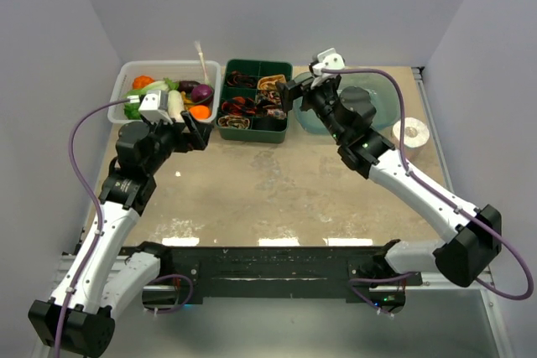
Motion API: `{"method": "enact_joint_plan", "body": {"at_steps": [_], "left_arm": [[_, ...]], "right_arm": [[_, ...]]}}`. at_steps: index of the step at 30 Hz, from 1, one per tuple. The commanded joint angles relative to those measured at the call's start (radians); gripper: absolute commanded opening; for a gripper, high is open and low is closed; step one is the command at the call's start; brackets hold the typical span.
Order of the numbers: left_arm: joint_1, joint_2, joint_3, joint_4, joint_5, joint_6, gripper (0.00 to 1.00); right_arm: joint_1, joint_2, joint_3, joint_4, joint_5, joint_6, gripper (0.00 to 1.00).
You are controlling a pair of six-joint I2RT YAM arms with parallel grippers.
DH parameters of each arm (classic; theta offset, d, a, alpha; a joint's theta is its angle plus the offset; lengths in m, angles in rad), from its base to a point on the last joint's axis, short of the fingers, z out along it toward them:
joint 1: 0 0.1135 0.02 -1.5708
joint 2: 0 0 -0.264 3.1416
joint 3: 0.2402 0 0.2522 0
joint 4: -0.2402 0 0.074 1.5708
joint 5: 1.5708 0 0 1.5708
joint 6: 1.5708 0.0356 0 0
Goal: Roll the ties
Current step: Reset both arms
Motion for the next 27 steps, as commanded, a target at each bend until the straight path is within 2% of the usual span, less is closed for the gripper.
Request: {"method": "enact_joint_plan", "body": {"at_steps": [1,14,23,26,27], "left_arm": [[0.006,-0.01,-0.004,0.069,0.02,-0.032,0.95],[0.006,-0.063,-0.044,0.088,-0.023,-0.058,0.95],[0.006,-0.052,-0.073,0.095,-0.13,-0.117,0.95],[0.006,-0.07,-0.122,0.148,-0.146,-0.126,0.94],[0.006,-0.084,-0.14,0.17,-0.193,-0.133,0.95]], "right_arm": [[0.0,-0.022,-0.018,0.029,0.042,0.008,0.99],[0.0,-0.118,-0.153,0.061,-0.033,0.177,0.99],[0.0,-0.204,-0.225,0.091,-0.079,0.251,0.99],[0.0,-0.221,-0.237,0.075,-0.051,0.242,0.99],[0.0,-0.227,-0.241,0.062,-0.033,0.237,0.99]]}}
